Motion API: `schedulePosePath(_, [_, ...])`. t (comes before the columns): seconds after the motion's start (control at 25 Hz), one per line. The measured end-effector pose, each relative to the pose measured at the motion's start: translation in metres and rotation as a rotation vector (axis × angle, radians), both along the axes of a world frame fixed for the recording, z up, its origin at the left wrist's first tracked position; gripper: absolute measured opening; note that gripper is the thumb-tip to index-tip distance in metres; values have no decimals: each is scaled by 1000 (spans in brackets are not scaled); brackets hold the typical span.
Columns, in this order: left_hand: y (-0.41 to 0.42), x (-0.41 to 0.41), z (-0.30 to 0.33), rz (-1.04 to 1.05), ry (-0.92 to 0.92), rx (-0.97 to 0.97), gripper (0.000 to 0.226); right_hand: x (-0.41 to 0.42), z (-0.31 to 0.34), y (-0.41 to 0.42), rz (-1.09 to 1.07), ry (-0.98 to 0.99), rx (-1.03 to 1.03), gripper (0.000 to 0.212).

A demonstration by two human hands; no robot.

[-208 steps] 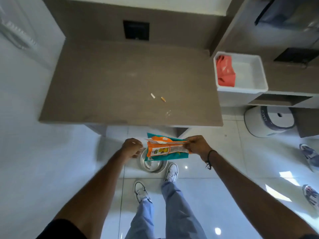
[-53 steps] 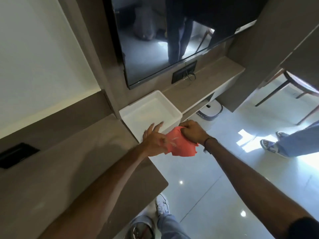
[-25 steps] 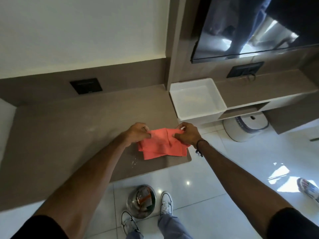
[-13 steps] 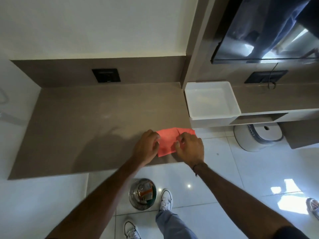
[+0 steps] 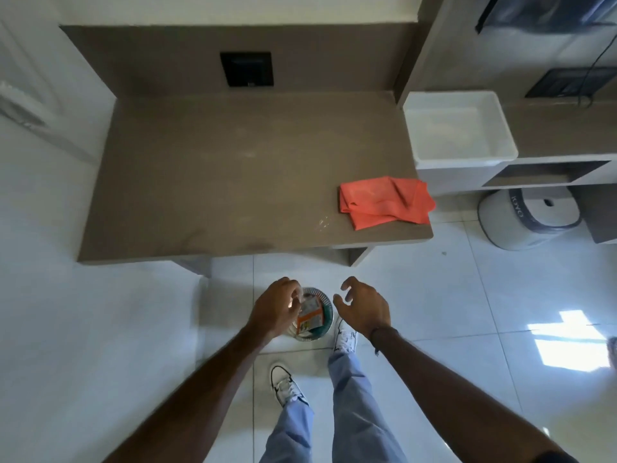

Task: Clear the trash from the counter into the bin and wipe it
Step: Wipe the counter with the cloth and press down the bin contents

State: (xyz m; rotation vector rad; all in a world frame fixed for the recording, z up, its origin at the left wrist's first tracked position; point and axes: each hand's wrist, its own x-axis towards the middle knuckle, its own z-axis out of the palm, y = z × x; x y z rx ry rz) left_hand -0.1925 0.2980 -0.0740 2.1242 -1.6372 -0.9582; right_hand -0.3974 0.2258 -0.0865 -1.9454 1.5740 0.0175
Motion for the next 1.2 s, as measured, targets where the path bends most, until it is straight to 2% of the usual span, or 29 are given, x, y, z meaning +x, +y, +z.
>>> schedulePosePath(0.2, [20, 14, -113, 187, 75, 266, 16, 14, -98, 6, -243, 26, 309, 37])
schedulePosePath(0.36, [22, 15, -258, 286, 48, 425, 21, 17, -242, 2, -342, 70, 394, 42])
schedulePosePath(0.48, [28, 8, -347, 289, 45, 509, 36, 10, -342, 6, -371, 146, 443, 43])
schedulePosePath(0.6, [35, -1, -394, 370, 115, 585, 44, 4, -407, 16, -376, 209, 514, 32])
schedulePosePath(0.68, [40, -5, -403, 427, 157, 612, 48, 6, -424, 19, -348, 227, 561, 28])
schedulePosePath(0.8, [43, -4, -388, 551, 254, 665, 53, 8, -410, 16, -329, 205, 559, 29])
schedulePosePath(0.88, [47, 0, -355, 587, 266, 673, 44, 5, -372, 11, -247, 237, 551, 28])
schedulePosePath(1.0, [44, 7, -286, 635, 227, 640, 25, -6, -292, -1, -135, 273, 539, 31])
schedulePosePath(1.08, [39, 8, -232, 679, 293, 652, 26, -10, -227, -4, -82, 251, 544, 28])
schedulePosePath(1.2, [35, 11, -166, 750, 396, 672, 24, -7, -143, -8, -16, 176, 437, 31])
